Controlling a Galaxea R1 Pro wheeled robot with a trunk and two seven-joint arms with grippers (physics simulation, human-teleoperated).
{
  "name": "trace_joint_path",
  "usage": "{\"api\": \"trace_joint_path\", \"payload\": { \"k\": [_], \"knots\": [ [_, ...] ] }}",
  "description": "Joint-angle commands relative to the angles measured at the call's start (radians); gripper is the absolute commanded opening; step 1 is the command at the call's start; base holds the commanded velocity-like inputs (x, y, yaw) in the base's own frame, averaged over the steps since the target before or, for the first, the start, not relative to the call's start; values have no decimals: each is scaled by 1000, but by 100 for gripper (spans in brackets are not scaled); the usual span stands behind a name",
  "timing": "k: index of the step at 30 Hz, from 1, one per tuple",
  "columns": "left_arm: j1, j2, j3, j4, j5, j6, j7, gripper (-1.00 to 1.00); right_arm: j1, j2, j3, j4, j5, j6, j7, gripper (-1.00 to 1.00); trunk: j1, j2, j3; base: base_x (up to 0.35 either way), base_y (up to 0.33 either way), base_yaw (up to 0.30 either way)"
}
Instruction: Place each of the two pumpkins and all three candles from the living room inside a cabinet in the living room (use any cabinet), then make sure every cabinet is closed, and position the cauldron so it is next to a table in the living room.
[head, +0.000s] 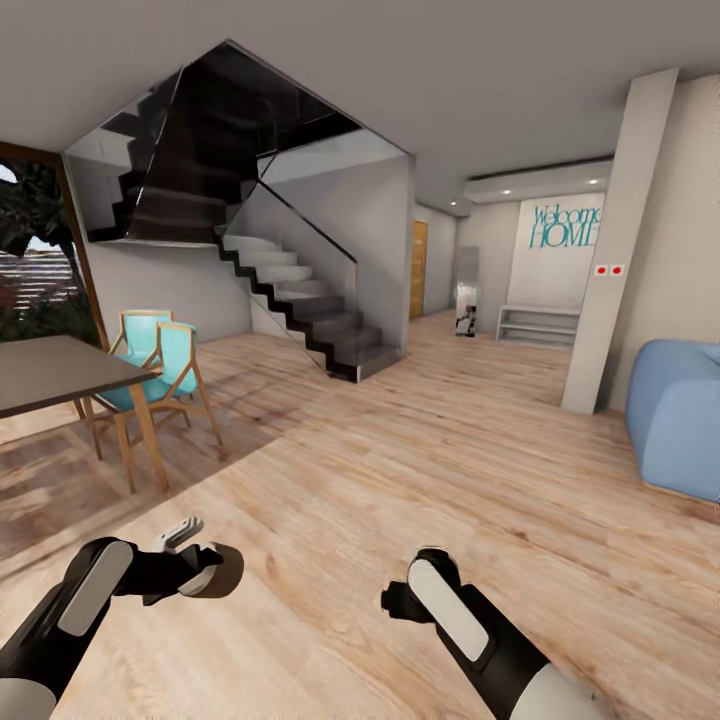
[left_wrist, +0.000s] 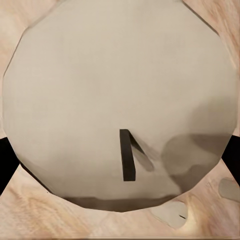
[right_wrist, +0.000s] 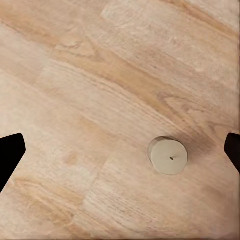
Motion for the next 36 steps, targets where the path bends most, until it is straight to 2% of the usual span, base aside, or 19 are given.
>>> {"api": "trace_joint_path", "payload": {
  "k": [1,5,9,12,15,20,22,25,29,34,36],
  "knots": [
    [-1,0,1,-1,11,3,10,-100,-1,1,4,5,-5,-8,-9,100,3,-8,-4,-195,0,0],
    [-1,-2,1,-1,11,3,10,-100,-1,1,4,12,-2,-36,-6,100,19,-36,-17,-77,0,0],
    [-1,0,1,-1,11,3,10,-100,-1,-2,16,24,1,-127,30,100,34,-64,-29,-11,0,0],
    [-1,0,1,-1,11,3,10,-100,0,-6,74,32,34,-206,67,100,46,-85,-39,-2,0,0],
    [-1,1,1,-1,11,3,10,-100,0,-7,101,67,48,-250,77,100,57,-106,-48,0,0,0],
    [-1,-1,1,-1,11,3,10,-100,0,-2,111,224,57,-358,129,100,76,-141,-64,0,0,0],
    [-1,-1,0,-1,11,3,10,-100,0,-6,112,262,57,-378,165,100,84,-155,-70,0,0,0],
    [-1,-4,0,-1,11,3,10,-100,0,-6,113,295,64,-387,185,100,95,-176,-80,0,0,0],
    [-1,-5,-1,-1,11,3,11,-100,0,-2,112,387,130,-459,222,100,111,-204,-92,0,0,0],
    [-1,-7,-1,-1,11,3,11,-100,0,1,113,560,158,-516,373,100,130,-239,-108,0,0,0],
    [-1,-8,-1,-1,11,3,11,-100,0,1,112,595,160,-520,415,100,138,-253,-114,0,0,0]
  ]
}}
